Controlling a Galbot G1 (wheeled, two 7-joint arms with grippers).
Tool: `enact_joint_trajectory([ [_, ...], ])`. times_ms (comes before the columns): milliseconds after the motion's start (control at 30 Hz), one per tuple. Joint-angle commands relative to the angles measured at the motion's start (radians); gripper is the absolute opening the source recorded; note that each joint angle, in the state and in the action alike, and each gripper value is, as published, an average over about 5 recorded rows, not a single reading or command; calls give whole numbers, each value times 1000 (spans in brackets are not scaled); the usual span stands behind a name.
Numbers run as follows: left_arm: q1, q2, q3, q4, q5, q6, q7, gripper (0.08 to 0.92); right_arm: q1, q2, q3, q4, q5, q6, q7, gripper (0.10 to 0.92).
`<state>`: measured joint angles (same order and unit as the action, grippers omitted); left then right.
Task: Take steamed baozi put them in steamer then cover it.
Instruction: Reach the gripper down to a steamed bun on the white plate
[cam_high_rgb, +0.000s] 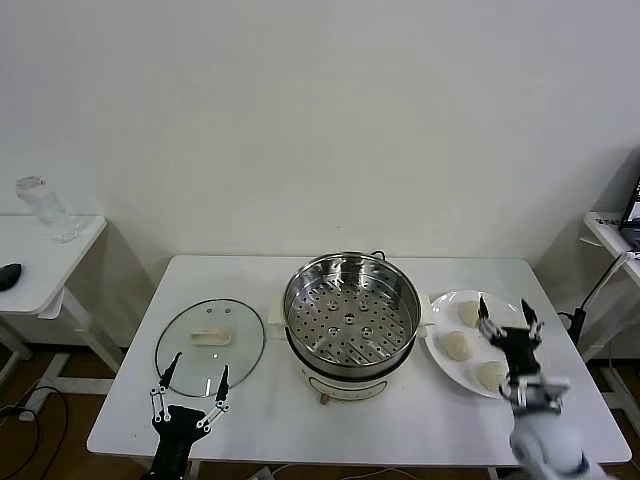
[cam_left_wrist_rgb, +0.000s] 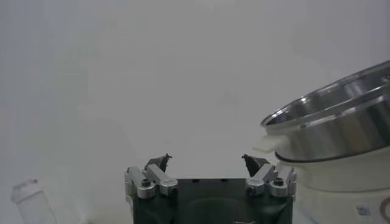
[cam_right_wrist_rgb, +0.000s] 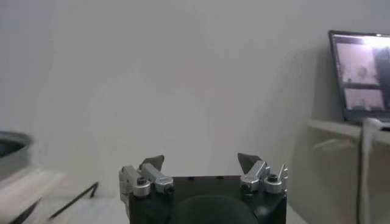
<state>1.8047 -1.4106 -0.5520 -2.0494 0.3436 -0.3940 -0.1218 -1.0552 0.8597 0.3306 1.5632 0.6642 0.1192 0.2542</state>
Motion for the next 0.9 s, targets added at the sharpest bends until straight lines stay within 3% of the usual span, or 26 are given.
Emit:
enact_joint_trajectory([
  [33,-1,-1,7,-6,-2,-10,9,823,511,-102,-275,-357,116,-109,-241,823],
  [233,-8,-1,13,5,0,-18,14,823,741,-170,-476,-532,38,-177,-704,823],
  [467,-12,1,9,8,0,-20,14,823,954,-157,-583,-775,-342,-131,-1325,823],
  [700,-9,-2,3,16,0,-19,13,823,1018,-140,-663,-785,-636,-42,-1589,823],
  [900,-6,-10,1,20,0,-18,11,823,1065,-103,-745,-787,-803,4,-1630,823],
])
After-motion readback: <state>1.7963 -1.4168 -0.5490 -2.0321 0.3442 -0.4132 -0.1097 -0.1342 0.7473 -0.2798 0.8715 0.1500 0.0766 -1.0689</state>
